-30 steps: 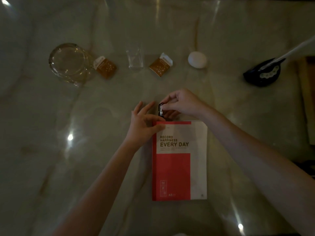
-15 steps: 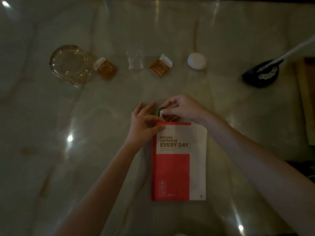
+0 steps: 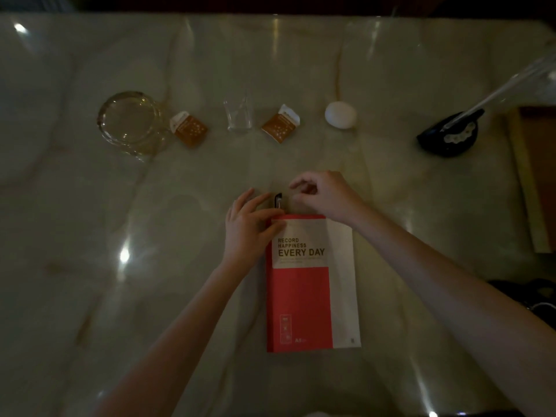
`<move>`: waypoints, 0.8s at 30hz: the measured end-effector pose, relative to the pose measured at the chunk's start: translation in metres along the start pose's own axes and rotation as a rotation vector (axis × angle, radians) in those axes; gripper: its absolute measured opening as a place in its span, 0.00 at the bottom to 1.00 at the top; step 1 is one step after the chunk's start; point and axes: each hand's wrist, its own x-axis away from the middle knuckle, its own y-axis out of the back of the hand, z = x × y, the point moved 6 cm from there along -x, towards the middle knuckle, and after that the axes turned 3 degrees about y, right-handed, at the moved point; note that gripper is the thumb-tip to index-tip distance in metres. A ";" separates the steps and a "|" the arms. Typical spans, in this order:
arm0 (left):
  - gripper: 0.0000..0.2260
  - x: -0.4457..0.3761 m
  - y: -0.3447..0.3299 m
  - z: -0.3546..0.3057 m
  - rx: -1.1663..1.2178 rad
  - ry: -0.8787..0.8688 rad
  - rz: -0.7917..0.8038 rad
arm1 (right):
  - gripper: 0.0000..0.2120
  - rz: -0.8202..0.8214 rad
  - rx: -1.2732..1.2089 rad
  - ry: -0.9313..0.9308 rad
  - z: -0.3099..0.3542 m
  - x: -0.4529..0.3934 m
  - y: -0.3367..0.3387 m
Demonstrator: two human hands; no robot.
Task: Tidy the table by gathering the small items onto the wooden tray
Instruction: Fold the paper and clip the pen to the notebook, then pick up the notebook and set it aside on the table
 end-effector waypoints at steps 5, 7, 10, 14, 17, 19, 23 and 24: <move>0.18 0.020 0.002 -0.006 -0.230 -0.141 -0.108 | 0.10 -0.161 0.170 0.064 0.000 0.036 0.020; 0.20 0.034 0.003 -0.007 -0.281 -0.142 -0.131 | 0.09 -0.257 0.205 0.078 -0.005 0.060 0.021; 0.23 0.059 -0.001 -0.002 -0.330 -0.109 -0.113 | 0.09 -0.393 0.226 0.050 -0.019 0.100 0.012; 0.30 0.094 -0.016 0.015 -0.402 -0.034 -0.034 | 0.13 -0.448 0.288 -0.041 -0.043 0.150 -0.021; 0.35 0.118 -0.026 0.023 -0.432 0.016 0.004 | 0.21 -0.419 0.299 -0.092 -0.053 0.181 -0.052; 0.37 0.131 -0.032 0.025 -0.448 0.028 0.024 | 0.26 -0.418 0.333 -0.110 -0.056 0.196 -0.068; 0.40 0.153 -0.041 0.028 -0.429 0.041 0.043 | 0.30 -0.375 0.369 -0.164 -0.063 0.214 -0.096; 0.40 0.157 -0.043 0.028 -0.420 0.044 0.050 | 0.30 -0.358 0.391 -0.177 -0.067 0.216 -0.102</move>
